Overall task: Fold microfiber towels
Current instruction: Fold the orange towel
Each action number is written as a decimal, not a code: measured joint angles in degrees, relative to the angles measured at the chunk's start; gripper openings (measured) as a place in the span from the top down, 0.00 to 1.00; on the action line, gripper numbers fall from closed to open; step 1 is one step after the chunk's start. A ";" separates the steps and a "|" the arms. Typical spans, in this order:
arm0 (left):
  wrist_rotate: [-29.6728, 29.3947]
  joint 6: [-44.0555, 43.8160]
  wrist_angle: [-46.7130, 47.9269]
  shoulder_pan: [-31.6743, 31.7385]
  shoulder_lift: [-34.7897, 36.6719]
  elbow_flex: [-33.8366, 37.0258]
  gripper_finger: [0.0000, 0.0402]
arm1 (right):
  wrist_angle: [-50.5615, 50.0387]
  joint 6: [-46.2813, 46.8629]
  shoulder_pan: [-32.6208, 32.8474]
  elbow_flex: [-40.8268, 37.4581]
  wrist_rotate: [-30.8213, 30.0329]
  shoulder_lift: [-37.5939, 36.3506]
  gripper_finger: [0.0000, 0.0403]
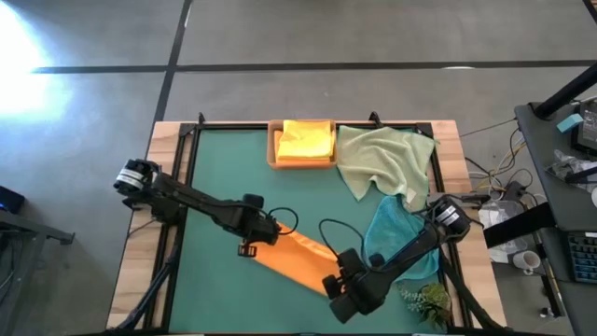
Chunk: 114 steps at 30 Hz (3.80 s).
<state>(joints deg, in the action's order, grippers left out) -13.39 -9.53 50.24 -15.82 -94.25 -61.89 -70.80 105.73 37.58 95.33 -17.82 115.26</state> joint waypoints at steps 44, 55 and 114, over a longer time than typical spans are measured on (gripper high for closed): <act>0.55 0.19 8.32 -0.85 6.64 -4.98 0.54 | -10.43 -1.79 2.06 1.66 -3.06 -7.60 0.73; 7.79 -5.15 -15.75 -5.65 9.85 7.17 0.55 | 10.77 -12.40 4.68 0.68 -3.22 -2.81 0.76; 16.08 9.93 -9.13 -8.67 10.09 11.67 0.74 | 19.45 -32.27 10.80 -0.17 -8.05 7.61 0.64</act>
<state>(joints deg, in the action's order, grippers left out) 2.69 0.40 41.10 -24.49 -84.16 -50.22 -51.35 73.45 48.38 95.15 -25.87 122.87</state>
